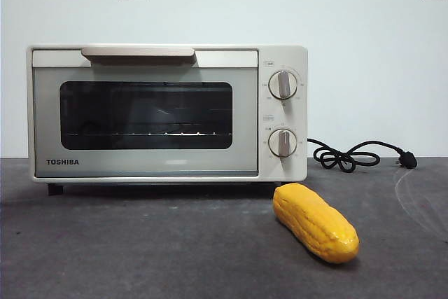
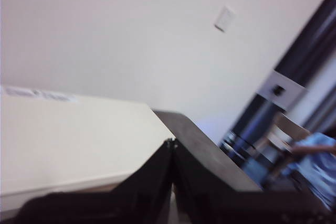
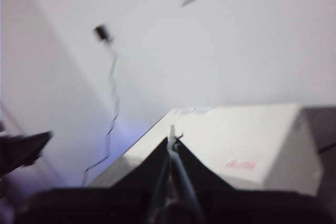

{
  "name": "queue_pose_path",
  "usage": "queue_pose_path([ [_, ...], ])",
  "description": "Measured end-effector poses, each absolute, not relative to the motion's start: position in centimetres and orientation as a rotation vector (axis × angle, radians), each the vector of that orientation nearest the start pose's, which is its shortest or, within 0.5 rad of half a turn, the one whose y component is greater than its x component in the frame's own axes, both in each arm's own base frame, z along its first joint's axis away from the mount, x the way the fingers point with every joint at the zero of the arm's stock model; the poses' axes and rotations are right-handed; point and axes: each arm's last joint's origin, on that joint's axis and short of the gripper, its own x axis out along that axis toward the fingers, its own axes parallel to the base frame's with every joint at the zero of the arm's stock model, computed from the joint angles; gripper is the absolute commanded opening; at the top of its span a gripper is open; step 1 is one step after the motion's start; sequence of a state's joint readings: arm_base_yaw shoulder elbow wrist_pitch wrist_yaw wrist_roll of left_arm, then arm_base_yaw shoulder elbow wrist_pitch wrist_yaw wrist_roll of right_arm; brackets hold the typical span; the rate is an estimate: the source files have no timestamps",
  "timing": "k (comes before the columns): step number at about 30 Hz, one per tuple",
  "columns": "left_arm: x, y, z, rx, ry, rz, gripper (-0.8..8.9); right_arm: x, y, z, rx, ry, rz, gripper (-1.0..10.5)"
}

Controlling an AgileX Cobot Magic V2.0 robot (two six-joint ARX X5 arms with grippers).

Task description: Take the corn from the table,put the corn in the oven

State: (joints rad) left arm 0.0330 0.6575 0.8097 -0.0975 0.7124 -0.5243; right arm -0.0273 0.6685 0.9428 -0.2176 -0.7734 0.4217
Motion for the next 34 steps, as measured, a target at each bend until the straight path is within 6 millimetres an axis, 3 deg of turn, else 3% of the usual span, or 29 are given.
queue_pose_path([
  [3,14.4,-1.6,36.8,-0.493,0.181,-0.733,-0.01,13.6,2.1,39.8,0.396,0.192,0.759,2.3],
  [6,14.9,-2.0,36.6,-0.5,0.217,-0.771,-0.01,15.1,2.7,38.9,0.405,0.298,0.747,2.3],
  [12,15.4,-2.7,36.3,-0.505,0.25,-0.808,-0.01,17.2,5.6,36.2,0.326,0.5,0.663,4.8],
  [25,15.7,-3.0,36.1,-0.495,0.261,-0.82,-0.01,19.6,14.4,29.9,-0.01,0.817,0.581,4.8],
  [34,15.7,-3.0,36.1,-0.49,0.259,-0.82,-0.01,21.2,16.5,25.1,-0.145,1.047,0.553,4.8],
])
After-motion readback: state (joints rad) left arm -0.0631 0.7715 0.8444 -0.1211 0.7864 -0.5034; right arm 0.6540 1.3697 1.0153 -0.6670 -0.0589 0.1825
